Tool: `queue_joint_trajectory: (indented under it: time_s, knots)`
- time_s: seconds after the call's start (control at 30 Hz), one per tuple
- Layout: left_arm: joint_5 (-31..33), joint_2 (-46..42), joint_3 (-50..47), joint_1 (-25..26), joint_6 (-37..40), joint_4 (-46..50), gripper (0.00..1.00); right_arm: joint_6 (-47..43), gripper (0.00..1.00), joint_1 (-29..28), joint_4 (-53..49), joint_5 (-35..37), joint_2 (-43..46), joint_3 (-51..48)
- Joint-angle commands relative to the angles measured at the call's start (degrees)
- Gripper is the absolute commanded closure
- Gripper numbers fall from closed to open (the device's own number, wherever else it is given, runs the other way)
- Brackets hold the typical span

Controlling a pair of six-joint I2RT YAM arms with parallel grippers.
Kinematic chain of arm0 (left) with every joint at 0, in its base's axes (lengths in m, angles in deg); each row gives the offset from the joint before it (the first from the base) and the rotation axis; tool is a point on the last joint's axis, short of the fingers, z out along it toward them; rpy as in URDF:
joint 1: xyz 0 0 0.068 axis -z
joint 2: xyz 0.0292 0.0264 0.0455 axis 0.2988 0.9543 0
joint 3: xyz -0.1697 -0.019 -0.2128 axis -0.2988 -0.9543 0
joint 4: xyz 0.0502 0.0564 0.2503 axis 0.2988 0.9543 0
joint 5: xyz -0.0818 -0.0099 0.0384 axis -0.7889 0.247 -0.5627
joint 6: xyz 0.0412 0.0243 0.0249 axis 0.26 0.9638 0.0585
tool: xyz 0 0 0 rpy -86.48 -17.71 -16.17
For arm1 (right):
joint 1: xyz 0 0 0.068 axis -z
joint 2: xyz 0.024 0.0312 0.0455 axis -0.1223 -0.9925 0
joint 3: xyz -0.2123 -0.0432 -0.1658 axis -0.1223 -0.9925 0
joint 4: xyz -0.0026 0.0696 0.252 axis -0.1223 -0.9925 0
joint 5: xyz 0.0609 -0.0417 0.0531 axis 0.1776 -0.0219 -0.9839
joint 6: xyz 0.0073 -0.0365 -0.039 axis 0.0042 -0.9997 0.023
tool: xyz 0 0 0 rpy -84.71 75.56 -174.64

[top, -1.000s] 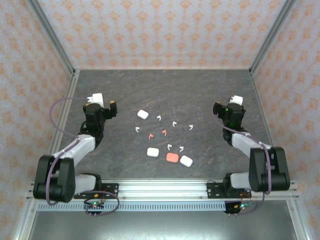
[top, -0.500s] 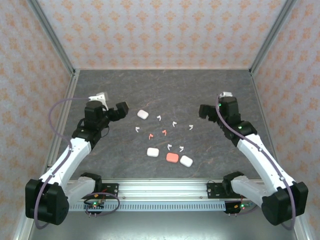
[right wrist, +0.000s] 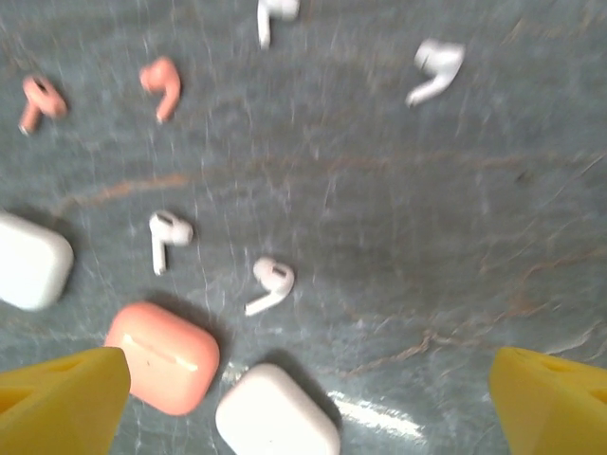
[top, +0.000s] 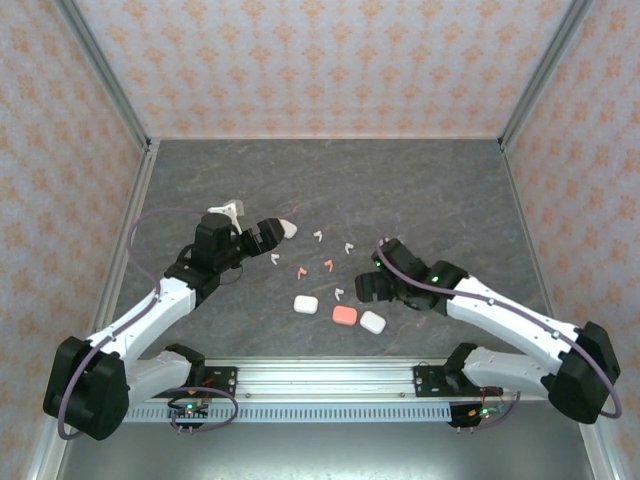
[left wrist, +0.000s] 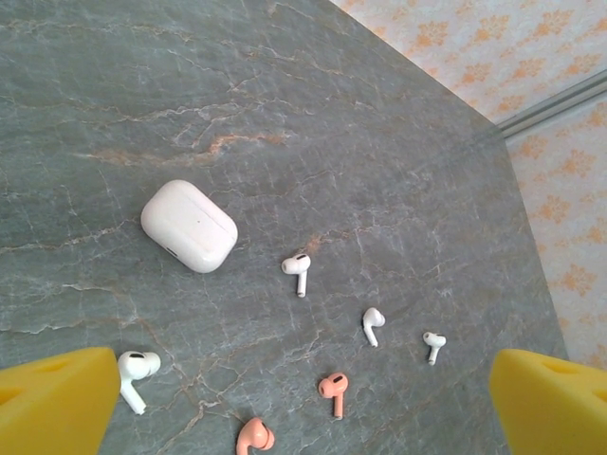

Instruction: Insert wireless bluetooth earbuds into charging case

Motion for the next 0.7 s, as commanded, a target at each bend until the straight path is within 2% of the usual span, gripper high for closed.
queue_joint_trajectory:
  time_s: [0.0, 0.27, 0.67]
  knots:
    - [0.85, 0.34, 0.97, 0.46, -0.72, -1.91, 0.00, 4.99, 0.05, -2.15, 4.05, -1.97, -1.40, -3.40]
    - [1.27, 2.11, 1.95, 1.00, -0.54, -1.50, 0.00, 4.70, 0.15, -5.55, 9.11, -3.86, -8.95, -5.74]
    - [1.72, 3.72, 3.00, 1.38, -0.20, -0.65, 0.00, 5.34, 0.26, -7.27, 10.21, -7.29, -13.08, -7.52]
